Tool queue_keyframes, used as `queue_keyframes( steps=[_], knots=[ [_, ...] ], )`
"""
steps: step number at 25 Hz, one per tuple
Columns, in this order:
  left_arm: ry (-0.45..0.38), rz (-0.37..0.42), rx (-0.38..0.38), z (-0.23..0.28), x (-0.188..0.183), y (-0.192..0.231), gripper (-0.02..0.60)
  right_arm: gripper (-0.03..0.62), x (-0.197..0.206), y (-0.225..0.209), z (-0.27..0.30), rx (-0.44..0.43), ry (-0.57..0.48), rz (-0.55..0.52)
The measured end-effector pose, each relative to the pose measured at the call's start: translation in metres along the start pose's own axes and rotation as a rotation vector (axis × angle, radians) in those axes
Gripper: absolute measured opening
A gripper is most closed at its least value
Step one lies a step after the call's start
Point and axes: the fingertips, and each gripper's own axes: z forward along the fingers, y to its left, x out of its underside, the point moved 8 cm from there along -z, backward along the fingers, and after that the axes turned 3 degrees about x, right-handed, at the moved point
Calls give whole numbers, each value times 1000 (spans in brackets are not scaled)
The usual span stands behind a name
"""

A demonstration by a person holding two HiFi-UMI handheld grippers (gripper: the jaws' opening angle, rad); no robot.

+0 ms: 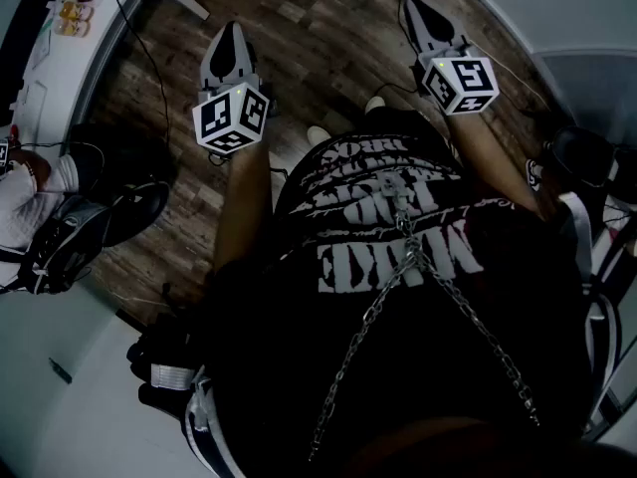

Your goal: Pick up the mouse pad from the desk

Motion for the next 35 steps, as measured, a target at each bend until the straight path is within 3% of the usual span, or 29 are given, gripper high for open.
queue_keyframes(
  steps=[10,19,24,35],
  knots=[
    [59,38,10,47,8,3,10,0,8,-33,33,-4,18,51],
    [86,65,-59,118,6,18,9,2,12,-82,103,-42,24,41],
    [94,59,-60,175,9,15,8,2,9,-121,154,-71,25,26],
    [35,65,-118,291,-15,-7,7,2,-17,-216,229,-128,-4,29]
  ],
)
